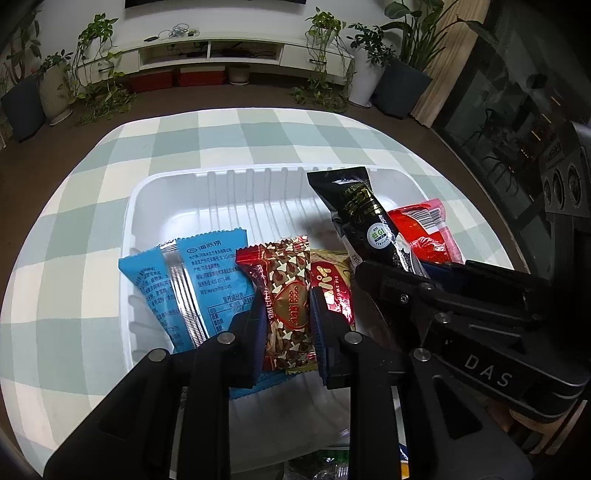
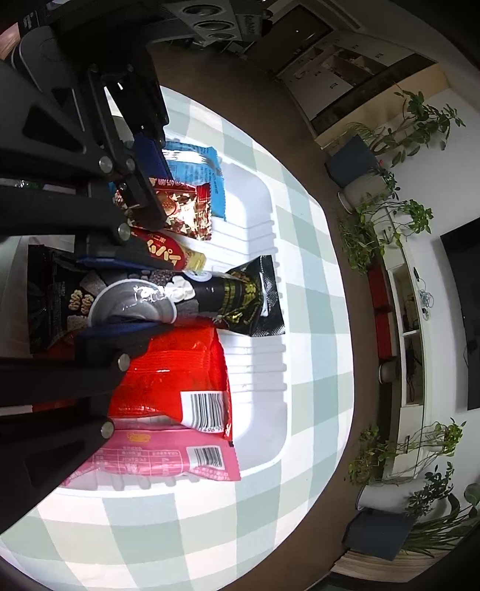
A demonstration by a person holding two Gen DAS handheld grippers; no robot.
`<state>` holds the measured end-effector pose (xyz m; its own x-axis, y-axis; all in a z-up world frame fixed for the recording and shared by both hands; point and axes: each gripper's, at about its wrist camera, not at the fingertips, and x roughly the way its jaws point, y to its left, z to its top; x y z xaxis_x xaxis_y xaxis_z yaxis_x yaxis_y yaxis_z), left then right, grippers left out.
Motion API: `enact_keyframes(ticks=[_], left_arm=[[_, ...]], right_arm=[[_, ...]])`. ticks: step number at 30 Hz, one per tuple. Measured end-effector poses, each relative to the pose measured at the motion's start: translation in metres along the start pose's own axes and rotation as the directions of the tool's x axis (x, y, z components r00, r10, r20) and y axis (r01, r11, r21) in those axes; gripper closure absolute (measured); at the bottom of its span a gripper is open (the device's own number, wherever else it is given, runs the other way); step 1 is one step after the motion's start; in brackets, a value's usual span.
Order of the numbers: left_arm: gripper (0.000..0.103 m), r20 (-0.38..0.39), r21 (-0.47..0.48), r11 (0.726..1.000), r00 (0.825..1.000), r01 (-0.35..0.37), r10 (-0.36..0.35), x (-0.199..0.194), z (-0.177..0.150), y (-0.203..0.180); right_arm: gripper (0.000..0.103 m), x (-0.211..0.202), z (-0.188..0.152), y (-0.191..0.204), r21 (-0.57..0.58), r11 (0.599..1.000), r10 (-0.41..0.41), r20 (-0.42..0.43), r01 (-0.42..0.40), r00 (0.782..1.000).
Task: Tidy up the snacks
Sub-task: 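Carry both packets over the white tray and open both grippers to release them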
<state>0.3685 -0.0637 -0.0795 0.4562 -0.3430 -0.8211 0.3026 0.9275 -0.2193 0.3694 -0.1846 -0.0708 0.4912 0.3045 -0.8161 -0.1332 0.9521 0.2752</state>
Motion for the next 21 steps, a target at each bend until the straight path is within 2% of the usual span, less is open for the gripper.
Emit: enact_keyframes(ticks=[12, 15, 16, 17, 19, 20, 21], left_arm=[[0.079, 0.004, -0.008, 1.000, 1.000, -0.010, 0.010, -0.016, -0.007, -0.004], [0.067, 0.019, -0.007, 1.000, 1.000, -0.011, 0.011, -0.024, -0.010, -0.006], [0.057, 0.025, -0.006, 1.000, 1.000, -0.011, 0.011, -0.027, -0.010, -0.007], [0.053, 0.031, -0.007, 1.000, 0.999, -0.007, 0.008, -0.031, -0.011, -0.007], [0.049, 0.047, -0.015, 1.000, 0.999, 0.001, 0.000, -0.042, -0.013, -0.008], [0.043, 0.058, -0.018, 1.000, 0.998, 0.004, -0.002, -0.049, -0.015, -0.009], [0.039, 0.072, -0.020, 1.000, 0.997, 0.006, -0.005, -0.058, -0.018, -0.009]], right_arm=[[0.070, -0.012, -0.002, 0.005, -0.005, 1.000, 0.003, 0.008, -0.002, 1.000], [0.069, -0.024, -0.001, 0.006, -0.009, 1.000, -0.003, 0.032, 0.004, 0.999], [0.068, -0.028, 0.000, 0.006, -0.007, 1.000, -0.002, 0.037, 0.002, 0.999], [0.067, -0.033, 0.000, 0.006, -0.004, 1.000, 0.000, 0.047, 0.000, 0.999], [0.059, -0.046, 0.000, 0.006, -0.003, 1.000, 0.004, 0.072, -0.004, 0.997], [0.056, -0.055, -0.001, 0.006, -0.001, 1.000, 0.007, 0.086, -0.007, 0.996], [0.047, -0.066, -0.003, 0.006, 0.003, 1.000, 0.016, 0.105, -0.017, 0.994]])
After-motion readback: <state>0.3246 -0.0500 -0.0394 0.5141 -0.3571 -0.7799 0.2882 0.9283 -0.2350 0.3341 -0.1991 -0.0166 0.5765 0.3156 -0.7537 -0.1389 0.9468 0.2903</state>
